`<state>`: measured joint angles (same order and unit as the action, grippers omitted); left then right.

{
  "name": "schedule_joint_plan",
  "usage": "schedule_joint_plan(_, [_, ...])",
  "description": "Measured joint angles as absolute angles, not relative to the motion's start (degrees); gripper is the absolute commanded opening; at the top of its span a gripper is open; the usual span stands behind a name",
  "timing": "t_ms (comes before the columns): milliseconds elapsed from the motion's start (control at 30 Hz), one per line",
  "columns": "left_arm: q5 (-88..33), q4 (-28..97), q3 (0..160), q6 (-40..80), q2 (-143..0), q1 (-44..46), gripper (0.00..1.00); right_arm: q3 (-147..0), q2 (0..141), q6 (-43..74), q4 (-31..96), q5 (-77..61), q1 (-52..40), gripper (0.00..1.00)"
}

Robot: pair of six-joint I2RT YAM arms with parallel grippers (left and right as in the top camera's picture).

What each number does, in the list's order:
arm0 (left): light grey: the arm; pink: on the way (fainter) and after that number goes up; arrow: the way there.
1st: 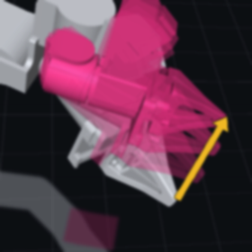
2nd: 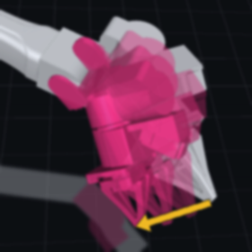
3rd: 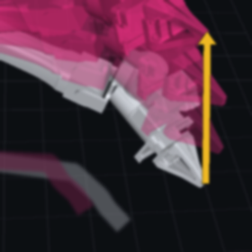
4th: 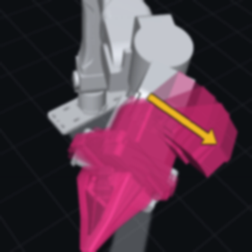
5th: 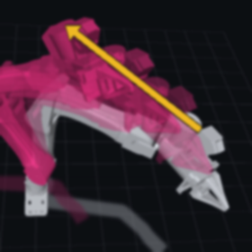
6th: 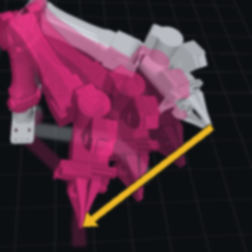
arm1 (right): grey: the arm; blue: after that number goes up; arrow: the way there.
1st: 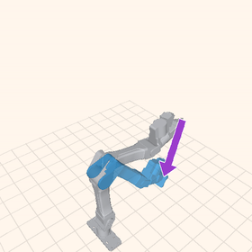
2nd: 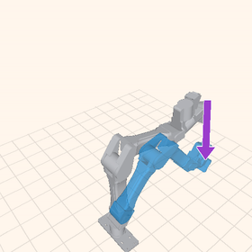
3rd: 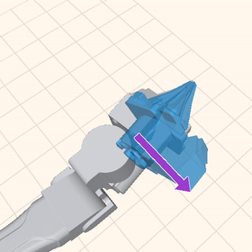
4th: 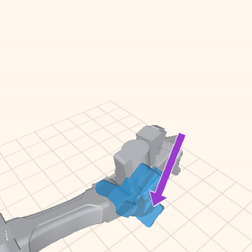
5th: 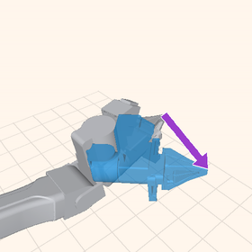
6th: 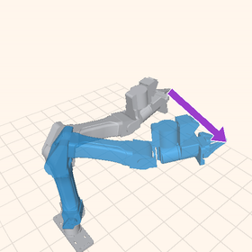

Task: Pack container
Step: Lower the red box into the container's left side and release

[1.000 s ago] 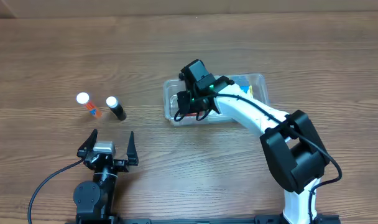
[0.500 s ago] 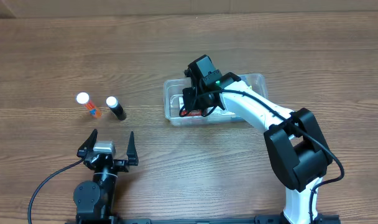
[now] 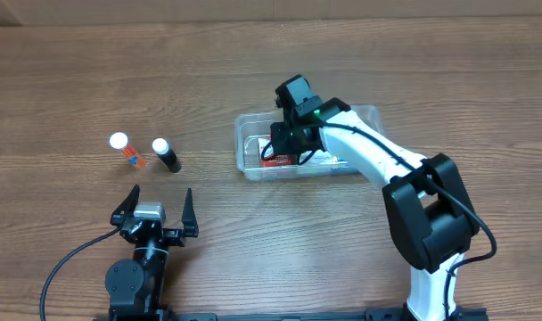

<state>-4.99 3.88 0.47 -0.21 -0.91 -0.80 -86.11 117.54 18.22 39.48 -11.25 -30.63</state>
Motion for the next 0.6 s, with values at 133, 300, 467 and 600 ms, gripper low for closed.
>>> schedule_joint_plan(133, [-5.0,3.9,0.5,-0.2,-0.9,-0.8,1.00,-89.2,117.5,16.3,37.2,-18.4,-31.4,0.04])
schedule_joint_plan(300, [-5.0,3.9,0.5,-0.2,-0.9,-0.8,1.00,-90.1,117.8,15.5,36.7,-20.4,-34.4,0.04])
schedule_joint_plan(467, [-5.0,3.9,0.5,-0.2,-0.9,-0.8,1.00,-90.1,120.3,15.3,37.4,-18.6,-36.9,0.04])
schedule_joint_plan(600, [-5.0,3.9,0.5,-0.2,-0.9,-0.8,1.00,-90.1,122.2,15.4,38.3,-16.1,-36.9,0.04])
